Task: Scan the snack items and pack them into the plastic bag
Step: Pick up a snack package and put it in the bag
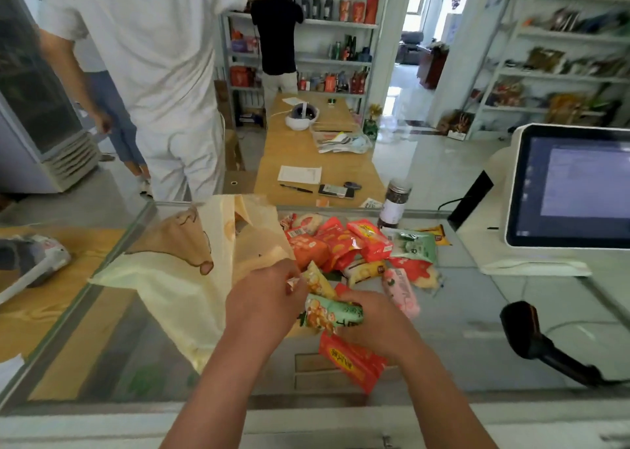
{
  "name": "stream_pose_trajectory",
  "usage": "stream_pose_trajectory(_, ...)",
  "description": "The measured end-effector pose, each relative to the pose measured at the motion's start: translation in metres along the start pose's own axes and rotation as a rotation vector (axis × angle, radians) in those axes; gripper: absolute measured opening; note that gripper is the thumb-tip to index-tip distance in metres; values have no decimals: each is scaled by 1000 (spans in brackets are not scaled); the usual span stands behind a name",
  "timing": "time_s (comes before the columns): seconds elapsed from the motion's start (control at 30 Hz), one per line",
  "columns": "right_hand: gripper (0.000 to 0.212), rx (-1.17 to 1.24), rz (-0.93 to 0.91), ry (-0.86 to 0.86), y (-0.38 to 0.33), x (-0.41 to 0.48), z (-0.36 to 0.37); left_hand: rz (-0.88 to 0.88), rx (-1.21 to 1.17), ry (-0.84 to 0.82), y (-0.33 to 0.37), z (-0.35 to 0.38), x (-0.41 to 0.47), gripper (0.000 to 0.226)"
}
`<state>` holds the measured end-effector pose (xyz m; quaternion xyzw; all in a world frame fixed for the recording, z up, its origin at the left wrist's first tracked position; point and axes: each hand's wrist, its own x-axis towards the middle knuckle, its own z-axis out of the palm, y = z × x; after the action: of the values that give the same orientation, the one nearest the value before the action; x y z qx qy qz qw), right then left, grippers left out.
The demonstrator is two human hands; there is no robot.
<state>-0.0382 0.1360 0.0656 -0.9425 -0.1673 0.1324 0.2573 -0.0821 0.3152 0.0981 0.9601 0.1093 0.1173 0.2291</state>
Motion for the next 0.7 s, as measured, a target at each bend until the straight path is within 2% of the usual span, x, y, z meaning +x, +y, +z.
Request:
stream_pose_trajectory(0.1, 45, 289, 110, 95, 5, -11, -15, 1, -4, -107, -1, 9, 1, 35)
stream_pose_trajectory(0.17, 38, 554, 191, 209, 3, -21, -25, -27, -61, -250, -2, 14, 3, 49)
stream_pose_trajectory(0.23, 38, 732, 241, 322, 2, -29, -30, -73, -318, -401, 0, 19, 2, 61)
stream_pose_trajectory(0.33, 31, 815, 232, 365, -4, -35, -30, -106, -721, -551, 13, 25, -3, 48)
stream_pose_trajectory(0.4, 24, 889, 193, 366, -6, -37, -26, -122, -862, -549, 26, 32, -5, 38)
stream_pose_trajectory(0.57, 17, 1004, 112, 361, 15, -41, -28, -247, -1093, -450, 58, 63, 1, 32)
stream_pose_trajectory(0.63, 22, 1014, 108, 355, 35, -42, -33, -213, -1105, -427, 73, 76, 3, 26)
stream_pose_trajectory(0.7, 28, 966, 78, 355, 62, -42, -42, -89, -1085, -368, 93, 87, 3, 13)
